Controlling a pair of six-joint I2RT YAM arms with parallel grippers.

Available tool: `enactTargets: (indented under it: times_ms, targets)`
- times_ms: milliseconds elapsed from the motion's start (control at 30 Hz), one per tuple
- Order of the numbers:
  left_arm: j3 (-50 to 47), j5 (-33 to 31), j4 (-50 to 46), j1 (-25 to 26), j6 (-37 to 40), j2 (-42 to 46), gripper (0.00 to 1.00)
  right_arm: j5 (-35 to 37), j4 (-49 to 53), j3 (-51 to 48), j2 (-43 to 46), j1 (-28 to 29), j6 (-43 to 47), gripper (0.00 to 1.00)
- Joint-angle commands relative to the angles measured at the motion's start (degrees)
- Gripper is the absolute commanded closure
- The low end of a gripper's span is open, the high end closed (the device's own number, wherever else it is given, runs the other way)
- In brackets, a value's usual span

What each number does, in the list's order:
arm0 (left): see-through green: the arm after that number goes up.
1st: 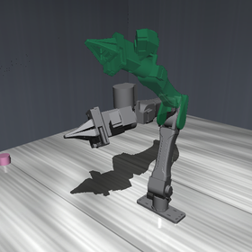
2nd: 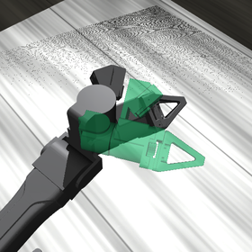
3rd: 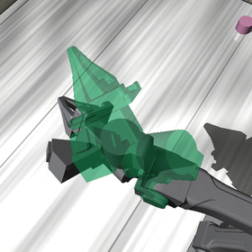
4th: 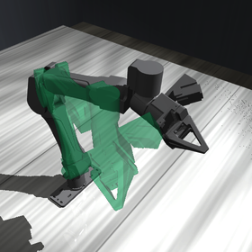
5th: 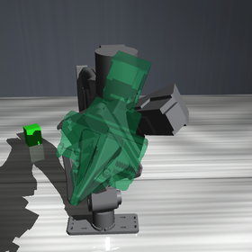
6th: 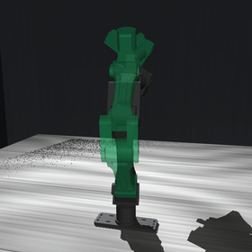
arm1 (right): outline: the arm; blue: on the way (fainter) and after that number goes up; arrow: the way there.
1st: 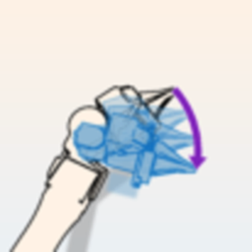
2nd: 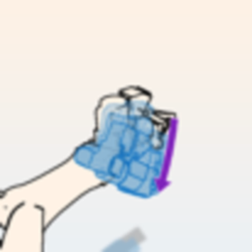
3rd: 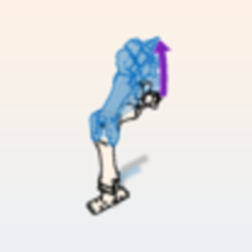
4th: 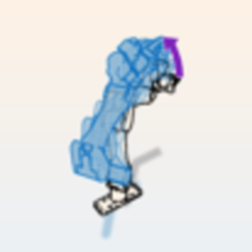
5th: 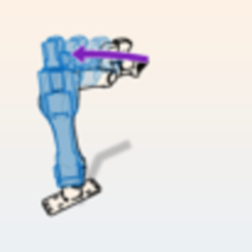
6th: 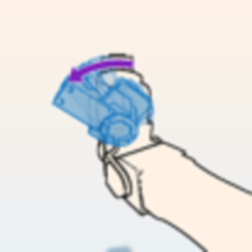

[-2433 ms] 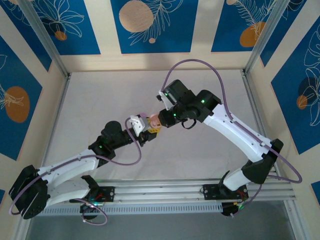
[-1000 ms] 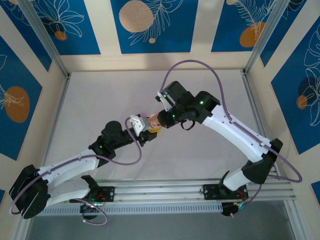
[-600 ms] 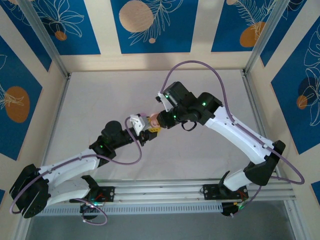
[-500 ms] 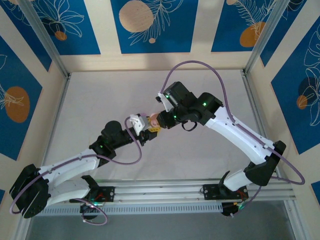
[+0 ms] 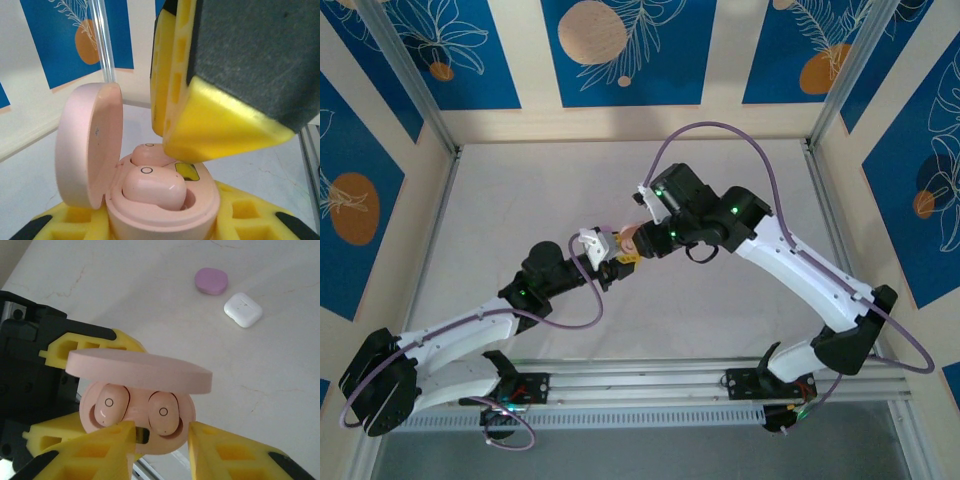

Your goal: Insert the wireless bluetooth earbuds into the charging case

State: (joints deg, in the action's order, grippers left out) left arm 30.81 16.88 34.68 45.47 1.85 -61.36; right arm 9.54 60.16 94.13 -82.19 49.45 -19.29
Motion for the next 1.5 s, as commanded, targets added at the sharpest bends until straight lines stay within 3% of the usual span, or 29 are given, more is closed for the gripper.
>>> enactTargets:
  times_ms: [0,233,500,633,833,1467]
  targets:
    - [2.13,0.34,2.64,0.66,-0.61,0.1,0.68,-2.24,-1.09,-0.7,2.41,-0.49,0.14,0.66]
    - [1.43,1.08,4.01,0.62,-0.42,0.54,0.68,-2.64,-8.36,-6.54,11.05,-4.54,-4.37,0.63]
    - [0.24,5.41,8.22,0.58,-0.62,0.98,0.68,-21.64,-20.43,-18.09,20.23,-21.27,-18.15,0.52]
    - [0.37,8.11,9.08,0.61,-0.97,0.82,0.68,-30.78,-26.67,-22.15,21.22,-26.67,-25.07,0.45]
    - [1.42,10.32,8.3,0.63,-1.82,0.03,0.68,-38.5,-28.94,-20.63,16.29,-26.31,-27.86,0.4]
    - [2.24,8.61,7.08,0.79,-2.2,0.28,0.68,-40.48,-22.93,-14.1,5.53,-18.53,-22.36,0.42]
